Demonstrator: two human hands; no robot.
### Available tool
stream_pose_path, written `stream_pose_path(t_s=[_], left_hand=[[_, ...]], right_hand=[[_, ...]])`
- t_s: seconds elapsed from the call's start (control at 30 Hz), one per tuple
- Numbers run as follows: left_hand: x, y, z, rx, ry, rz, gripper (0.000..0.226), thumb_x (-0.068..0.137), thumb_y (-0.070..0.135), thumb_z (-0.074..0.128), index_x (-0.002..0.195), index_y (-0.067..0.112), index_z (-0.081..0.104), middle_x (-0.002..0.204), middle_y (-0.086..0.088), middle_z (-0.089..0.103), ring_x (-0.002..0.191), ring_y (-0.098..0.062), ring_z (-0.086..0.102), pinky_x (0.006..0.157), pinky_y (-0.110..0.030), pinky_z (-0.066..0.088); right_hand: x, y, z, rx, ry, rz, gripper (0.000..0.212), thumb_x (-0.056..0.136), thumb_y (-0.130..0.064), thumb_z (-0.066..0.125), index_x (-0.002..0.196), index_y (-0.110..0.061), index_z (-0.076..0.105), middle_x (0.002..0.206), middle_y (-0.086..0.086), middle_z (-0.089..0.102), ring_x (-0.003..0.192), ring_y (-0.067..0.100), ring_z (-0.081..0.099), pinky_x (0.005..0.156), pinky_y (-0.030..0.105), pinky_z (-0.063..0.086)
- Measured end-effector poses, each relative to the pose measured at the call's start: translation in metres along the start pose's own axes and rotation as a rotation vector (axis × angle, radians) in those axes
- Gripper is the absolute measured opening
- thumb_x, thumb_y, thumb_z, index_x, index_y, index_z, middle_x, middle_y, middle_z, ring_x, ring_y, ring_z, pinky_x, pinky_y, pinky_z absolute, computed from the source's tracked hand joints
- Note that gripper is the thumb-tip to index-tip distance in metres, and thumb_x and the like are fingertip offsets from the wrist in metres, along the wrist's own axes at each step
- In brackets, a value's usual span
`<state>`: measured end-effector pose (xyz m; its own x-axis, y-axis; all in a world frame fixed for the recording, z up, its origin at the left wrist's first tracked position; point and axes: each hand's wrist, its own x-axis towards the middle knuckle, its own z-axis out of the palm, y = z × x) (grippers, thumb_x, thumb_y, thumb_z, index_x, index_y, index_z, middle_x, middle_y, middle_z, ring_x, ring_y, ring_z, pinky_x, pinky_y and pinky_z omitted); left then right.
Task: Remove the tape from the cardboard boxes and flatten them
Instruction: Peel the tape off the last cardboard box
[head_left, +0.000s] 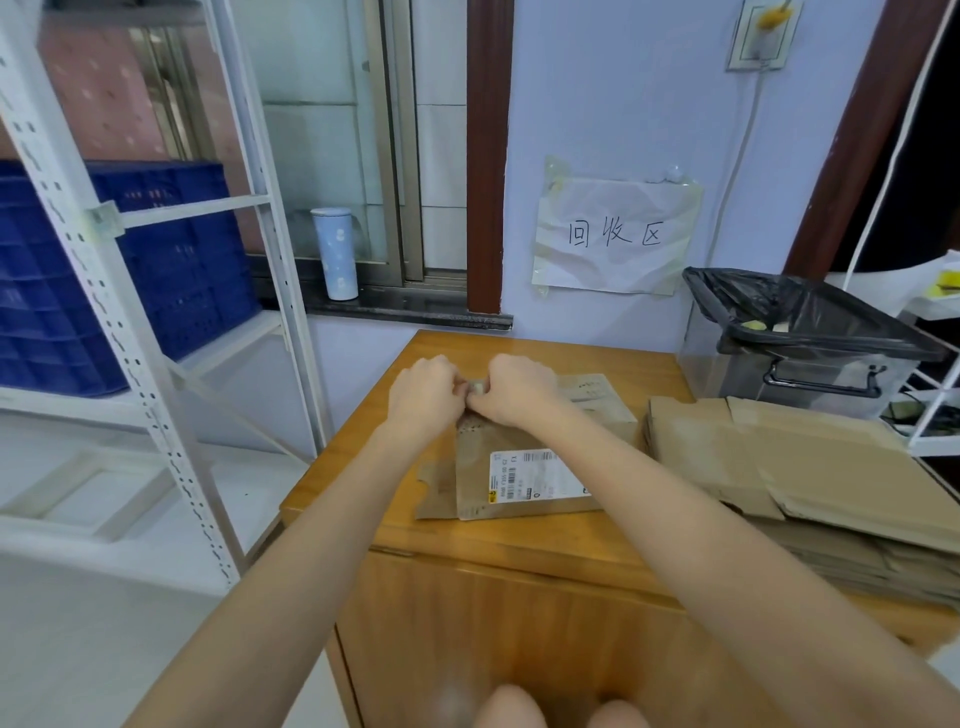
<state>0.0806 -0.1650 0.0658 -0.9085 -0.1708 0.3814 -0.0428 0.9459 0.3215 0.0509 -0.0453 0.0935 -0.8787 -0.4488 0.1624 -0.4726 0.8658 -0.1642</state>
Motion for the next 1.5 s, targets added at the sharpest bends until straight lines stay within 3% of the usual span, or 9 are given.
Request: stream_pose_path(t_s=[0.23, 0.47, 0.57, 0.93, 1.1, 1.23, 1.3, 1.4, 1.5], left_hand=[[-0.013, 0.006, 0.006, 0.099, -0.003, -0.015, 0.028, 0.101, 0.03, 0.043, 0.117, 0.016, 0.061, 0.12, -0.003, 0.056, 0.108, -0.024, 0.054, 0.083, -0.034, 0.036], [-0.011, 0.021, 0.001, 0.324, -0.052, -0.021, 0.021, 0.097, 0.012, 0.047, 0.114, 0.011, 0.06, 0.12, -0.006, 0.056, 0.113, -0.026, 0.048, 0.093, -0.036, 0.034], [-0.01, 0.037, 0.0, 0.479, -0.091, -0.025, 0.028, 0.092, 0.009, 0.053, 0.119, 0.009, 0.058, 0.123, -0.007, 0.055, 0.12, -0.026, 0.045, 0.101, -0.035, 0.032], [-0.009, 0.063, 0.009, 0.447, -0.062, -0.052, 0.026, 0.091, 0.001, 0.051, 0.114, 0.007, 0.061, 0.117, -0.008, 0.06, 0.115, -0.026, 0.051, 0.095, -0.032, 0.038], [-0.013, 0.065, 0.019, 0.275, -0.026, -0.057, 0.031, 0.094, 0.009, 0.045, 0.121, 0.012, 0.061, 0.122, -0.01, 0.052, 0.116, -0.026, 0.046, 0.094, -0.031, 0.037], [-0.015, 0.067, 0.026, 0.047, 0.004, -0.108, 0.027, 0.093, -0.003, 0.043, 0.113, 0.002, 0.059, 0.12, -0.013, 0.05, 0.112, -0.03, 0.048, 0.077, -0.031, 0.04], [-0.015, 0.068, 0.026, 0.006, 0.019, -0.116, 0.024, 0.094, -0.001, 0.043, 0.111, 0.002, 0.06, 0.118, -0.013, 0.052, 0.112, -0.031, 0.048, 0.074, -0.032, 0.039], [-0.016, 0.064, 0.031, 0.009, 0.036, -0.092, 0.028, 0.096, 0.006, 0.04, 0.118, 0.004, 0.057, 0.122, -0.012, 0.053, 0.117, -0.029, 0.046, 0.087, -0.033, 0.04], [-0.019, 0.06, 0.037, 0.009, 0.062, -0.051, 0.03, 0.097, 0.009, 0.038, 0.12, 0.004, 0.056, 0.125, -0.012, 0.054, 0.122, -0.028, 0.046, 0.103, -0.032, 0.032]], right_hand=[[0.006, 0.002, -0.014, 0.034, -0.073, 0.066, 0.029, 0.088, -0.03, 0.059, 0.068, -0.015, 0.043, 0.069, -0.001, 0.047, 0.077, 0.024, 0.051, 0.06, 0.028, 0.038], [0.014, 0.024, -0.03, 0.614, -0.229, 0.272, 0.021, 0.087, -0.015, 0.069, 0.074, -0.003, 0.056, 0.058, 0.006, 0.063, 0.041, 0.007, 0.06, 0.052, 0.021, 0.055], [0.008, 0.033, -0.037, 0.726, -0.27, 0.316, 0.019, 0.088, -0.012, 0.069, 0.083, 0.001, 0.056, 0.07, 0.014, 0.065, 0.052, 0.013, 0.064, 0.06, 0.023, 0.056], [0.003, 0.045, -0.02, 0.601, -0.103, 0.346, 0.033, 0.069, -0.018, 0.085, 0.074, -0.017, 0.052, 0.069, 0.005, 0.065, 0.053, 0.017, 0.059, 0.052, 0.026, 0.054], [0.0, 0.029, -0.016, 0.131, 0.038, 0.12, 0.01, 0.084, -0.011, 0.059, 0.079, -0.019, 0.062, 0.096, 0.003, 0.067, 0.092, 0.026, 0.062, 0.074, 0.03, 0.049], [-0.004, 0.028, -0.024, 0.11, -0.097, 0.042, 0.027, 0.088, -0.008, 0.049, 0.061, -0.012, 0.051, 0.068, 0.005, 0.056, 0.078, 0.031, 0.054, 0.059, 0.03, 0.041], [-0.003, 0.03, -0.027, 0.15, -0.139, 0.032, 0.02, 0.084, -0.002, 0.049, 0.073, -0.008, 0.065, 0.078, 0.009, 0.065, 0.082, 0.032, 0.061, 0.067, 0.034, 0.052], [0.0, 0.03, -0.022, 0.211, -0.105, 0.095, 0.011, 0.086, -0.01, 0.056, 0.089, -0.013, 0.066, 0.096, 0.006, 0.067, 0.095, 0.025, 0.062, 0.086, 0.035, 0.053], [0.002, 0.032, -0.02, 0.162, -0.131, 0.14, 0.017, 0.088, -0.017, 0.056, 0.076, -0.01, 0.047, 0.079, 0.005, 0.054, 0.088, 0.026, 0.056, 0.075, 0.031, 0.047]])
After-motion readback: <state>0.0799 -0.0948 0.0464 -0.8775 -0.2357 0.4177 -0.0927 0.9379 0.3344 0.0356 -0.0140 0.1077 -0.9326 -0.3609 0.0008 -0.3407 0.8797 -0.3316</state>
